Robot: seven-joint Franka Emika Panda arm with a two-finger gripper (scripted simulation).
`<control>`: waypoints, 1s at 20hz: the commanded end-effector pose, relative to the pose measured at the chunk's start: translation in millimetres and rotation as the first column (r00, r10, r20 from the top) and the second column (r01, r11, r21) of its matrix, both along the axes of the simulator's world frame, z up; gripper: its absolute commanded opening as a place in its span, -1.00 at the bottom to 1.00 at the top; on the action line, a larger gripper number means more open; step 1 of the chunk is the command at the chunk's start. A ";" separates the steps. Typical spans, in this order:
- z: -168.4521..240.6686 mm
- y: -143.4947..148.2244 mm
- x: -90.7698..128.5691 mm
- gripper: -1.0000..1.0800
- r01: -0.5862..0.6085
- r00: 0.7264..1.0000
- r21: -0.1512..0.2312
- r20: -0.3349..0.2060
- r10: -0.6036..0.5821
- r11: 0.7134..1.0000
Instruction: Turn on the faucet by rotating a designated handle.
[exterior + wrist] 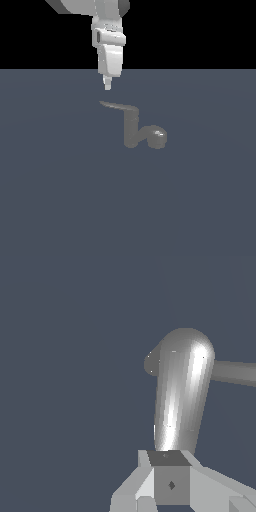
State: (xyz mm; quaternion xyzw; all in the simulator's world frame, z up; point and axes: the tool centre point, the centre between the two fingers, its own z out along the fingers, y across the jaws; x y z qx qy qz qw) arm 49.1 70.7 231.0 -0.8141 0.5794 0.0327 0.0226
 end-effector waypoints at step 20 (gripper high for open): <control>-57.6 8.9 28.6 -1.00 0.201 0.979 -0.075 0.026 -0.200 0.977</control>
